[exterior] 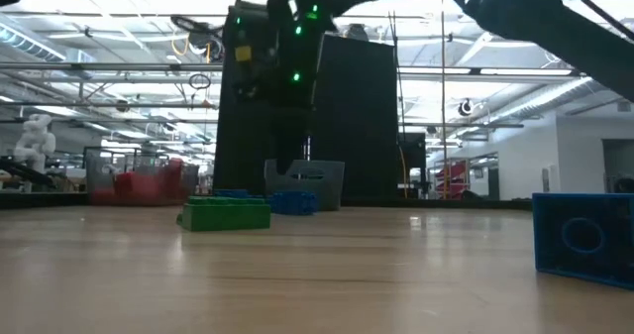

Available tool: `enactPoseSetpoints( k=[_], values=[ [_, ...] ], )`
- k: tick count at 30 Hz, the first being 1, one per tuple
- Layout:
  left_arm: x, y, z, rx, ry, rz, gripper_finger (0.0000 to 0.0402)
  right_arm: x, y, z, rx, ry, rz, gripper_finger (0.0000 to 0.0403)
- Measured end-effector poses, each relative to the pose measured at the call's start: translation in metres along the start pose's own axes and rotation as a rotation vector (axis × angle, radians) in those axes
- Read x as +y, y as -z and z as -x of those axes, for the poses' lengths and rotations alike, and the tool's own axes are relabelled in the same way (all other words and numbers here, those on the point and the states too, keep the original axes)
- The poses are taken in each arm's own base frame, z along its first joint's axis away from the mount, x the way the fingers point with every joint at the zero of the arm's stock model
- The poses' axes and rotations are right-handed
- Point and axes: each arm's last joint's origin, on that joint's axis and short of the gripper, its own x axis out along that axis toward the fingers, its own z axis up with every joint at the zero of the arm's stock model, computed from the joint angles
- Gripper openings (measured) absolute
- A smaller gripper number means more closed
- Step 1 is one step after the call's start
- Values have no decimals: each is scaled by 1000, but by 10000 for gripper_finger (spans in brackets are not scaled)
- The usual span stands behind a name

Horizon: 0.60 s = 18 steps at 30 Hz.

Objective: Sort blocks
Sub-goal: Put the blue game piece into the bottom left black transparent bin

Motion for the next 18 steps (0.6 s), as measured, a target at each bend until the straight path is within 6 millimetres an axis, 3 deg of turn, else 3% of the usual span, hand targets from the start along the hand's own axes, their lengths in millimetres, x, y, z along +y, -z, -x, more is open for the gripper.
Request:
enactPoseSetpoints(
  k=[5, 10, 18],
  values=[
    [0, -1, 0, -18, -3, -6, 223, -10, 0, -13, -34, -84, -52, 270],
    [0, -1, 0, -19, -3, -8, 223, -6, 2, -25, -8, -148, -83, 270],
    [0, -1, 0, -24, -4, -33, 223, -2, 0, -24, -8, -151, -96, 270]
  ],
)
